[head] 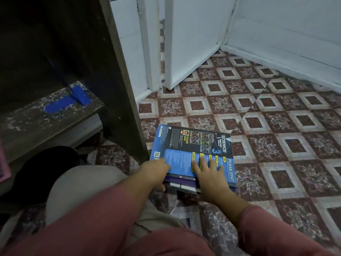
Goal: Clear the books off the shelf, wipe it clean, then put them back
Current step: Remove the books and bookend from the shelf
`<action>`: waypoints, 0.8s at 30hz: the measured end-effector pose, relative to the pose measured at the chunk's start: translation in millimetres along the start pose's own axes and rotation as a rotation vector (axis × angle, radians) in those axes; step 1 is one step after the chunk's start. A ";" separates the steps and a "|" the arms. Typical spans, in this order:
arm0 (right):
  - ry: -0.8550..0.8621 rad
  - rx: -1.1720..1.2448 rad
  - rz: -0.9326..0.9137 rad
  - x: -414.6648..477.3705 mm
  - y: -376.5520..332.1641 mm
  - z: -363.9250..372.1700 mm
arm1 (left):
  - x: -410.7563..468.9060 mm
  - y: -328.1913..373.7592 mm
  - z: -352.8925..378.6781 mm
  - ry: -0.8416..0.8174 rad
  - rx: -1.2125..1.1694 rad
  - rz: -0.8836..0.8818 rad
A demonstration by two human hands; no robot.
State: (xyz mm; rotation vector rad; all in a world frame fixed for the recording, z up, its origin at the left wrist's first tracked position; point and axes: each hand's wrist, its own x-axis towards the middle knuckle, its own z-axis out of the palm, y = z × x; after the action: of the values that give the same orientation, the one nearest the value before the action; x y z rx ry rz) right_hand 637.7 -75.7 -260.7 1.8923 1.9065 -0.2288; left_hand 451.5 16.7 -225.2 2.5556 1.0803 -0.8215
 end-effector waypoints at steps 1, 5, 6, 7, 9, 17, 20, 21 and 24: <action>0.011 -0.001 0.003 0.2 -0.6 0.5 | -1.2 -1.1 1.0 0.006 -0.007 0.004; 0.014 0.015 0.008 -4.0 -0.1 -0.1 | -7.1 -4.9 2.2 0.024 -0.008 0.012; 0.010 0.020 0.009 -4.3 -0.6 -0.9 | -9.6 -5.4 1.5 0.031 -0.019 0.002; 0.002 0.022 0.014 -4.5 -1.8 -3.8 | -12.4 -6.1 0.5 0.045 -0.035 -0.019; -0.036 0.014 0.037 -3.6 -5.8 -15.9 | -19.6 -10.1 -5.0 0.100 -0.067 -0.092; 0.113 0.049 -0.094 7.4 -72.7 -153.7 | -98.1 -76.5 -61.5 0.376 -0.270 -0.490; 0.333 0.110 -0.227 5.0 -118.8 -217.4 | -151.9 -117.8 -68.0 0.445 -0.362 -0.594; 0.396 0.123 -0.272 4.0 -134.2 -236.2 | -171.1 -130.6 -67.2 0.469 -0.380 -0.638; 0.510 0.133 -0.412 3.6 -180.8 -283.8 | -225.7 -164.1 -55.3 0.553 -0.397 -0.764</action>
State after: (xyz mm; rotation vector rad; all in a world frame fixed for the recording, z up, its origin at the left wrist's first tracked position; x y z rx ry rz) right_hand 406.1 37.0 -44.1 1.7317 2.6817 0.0106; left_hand 227.9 23.4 -49.5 2.0414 2.1911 0.0341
